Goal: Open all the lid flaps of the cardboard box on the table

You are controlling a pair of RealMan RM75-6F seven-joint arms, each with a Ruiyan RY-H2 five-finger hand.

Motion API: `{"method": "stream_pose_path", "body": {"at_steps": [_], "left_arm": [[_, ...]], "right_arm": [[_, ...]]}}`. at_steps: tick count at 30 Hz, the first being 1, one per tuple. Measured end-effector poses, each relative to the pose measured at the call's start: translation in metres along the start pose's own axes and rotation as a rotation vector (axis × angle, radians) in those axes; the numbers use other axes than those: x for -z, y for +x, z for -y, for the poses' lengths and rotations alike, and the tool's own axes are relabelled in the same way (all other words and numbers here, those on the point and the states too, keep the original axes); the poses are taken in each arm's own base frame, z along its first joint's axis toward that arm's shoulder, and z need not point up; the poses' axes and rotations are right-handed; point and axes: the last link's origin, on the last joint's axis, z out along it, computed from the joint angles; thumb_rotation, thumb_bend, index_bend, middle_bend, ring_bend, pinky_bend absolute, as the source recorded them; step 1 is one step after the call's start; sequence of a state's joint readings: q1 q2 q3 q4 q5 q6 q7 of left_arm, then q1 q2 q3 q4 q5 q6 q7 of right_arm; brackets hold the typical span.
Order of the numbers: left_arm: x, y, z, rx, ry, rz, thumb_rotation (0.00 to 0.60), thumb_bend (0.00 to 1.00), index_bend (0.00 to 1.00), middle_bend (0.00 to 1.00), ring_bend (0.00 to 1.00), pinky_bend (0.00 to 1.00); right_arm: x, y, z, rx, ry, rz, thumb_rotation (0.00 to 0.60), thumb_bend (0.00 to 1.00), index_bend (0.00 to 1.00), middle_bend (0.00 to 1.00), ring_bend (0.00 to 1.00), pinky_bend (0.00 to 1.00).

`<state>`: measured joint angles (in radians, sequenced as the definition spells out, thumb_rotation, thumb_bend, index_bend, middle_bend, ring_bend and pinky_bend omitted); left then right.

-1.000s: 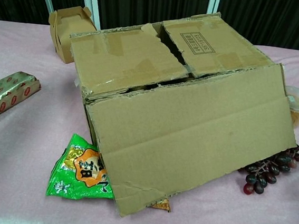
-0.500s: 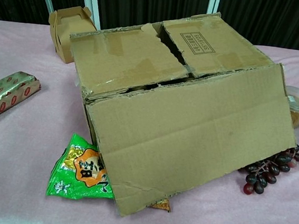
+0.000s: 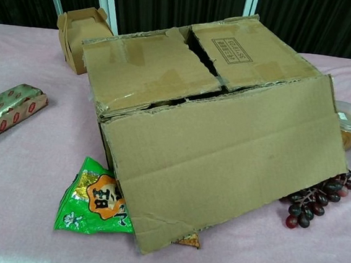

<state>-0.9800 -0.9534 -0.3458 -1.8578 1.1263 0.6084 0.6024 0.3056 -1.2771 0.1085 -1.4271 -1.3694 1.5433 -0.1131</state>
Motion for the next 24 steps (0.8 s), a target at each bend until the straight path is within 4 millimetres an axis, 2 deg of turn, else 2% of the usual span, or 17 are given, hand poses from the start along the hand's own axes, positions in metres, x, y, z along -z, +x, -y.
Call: {"method": "stream_pose_path", "body": {"at_steps": [10, 16, 24], "left_arm": [[-0.049, -0.011, -0.037, 0.004, -0.083, 0.075, 0.600, 0.68, 0.22, 0.26, 0.16, 0.19], [-0.070, -0.017, -0.058, 0.013, -0.105, 0.098, 0.600, 0.69, 0.23, 0.27, 0.16, 0.19], [-0.089, -0.017, -0.082, -0.004, -0.131, 0.106, 0.600, 0.71, 0.26, 0.32, 0.21, 0.23]], "right_arm": [[-0.003, -0.002, -0.002, -0.034, 0.001, -0.024, 0.600, 0.32, 0.00, 0.00, 0.00, 0.22], [-0.003, -0.003, -0.003, -0.039, -0.002, -0.024, 0.600, 0.32, 0.00, 0.00, 0.00, 0.22], [-0.004, -0.002, -0.004, -0.042, -0.009, -0.030, 0.600, 0.32, 0.00, 0.00, 0.00, 0.22]]}}
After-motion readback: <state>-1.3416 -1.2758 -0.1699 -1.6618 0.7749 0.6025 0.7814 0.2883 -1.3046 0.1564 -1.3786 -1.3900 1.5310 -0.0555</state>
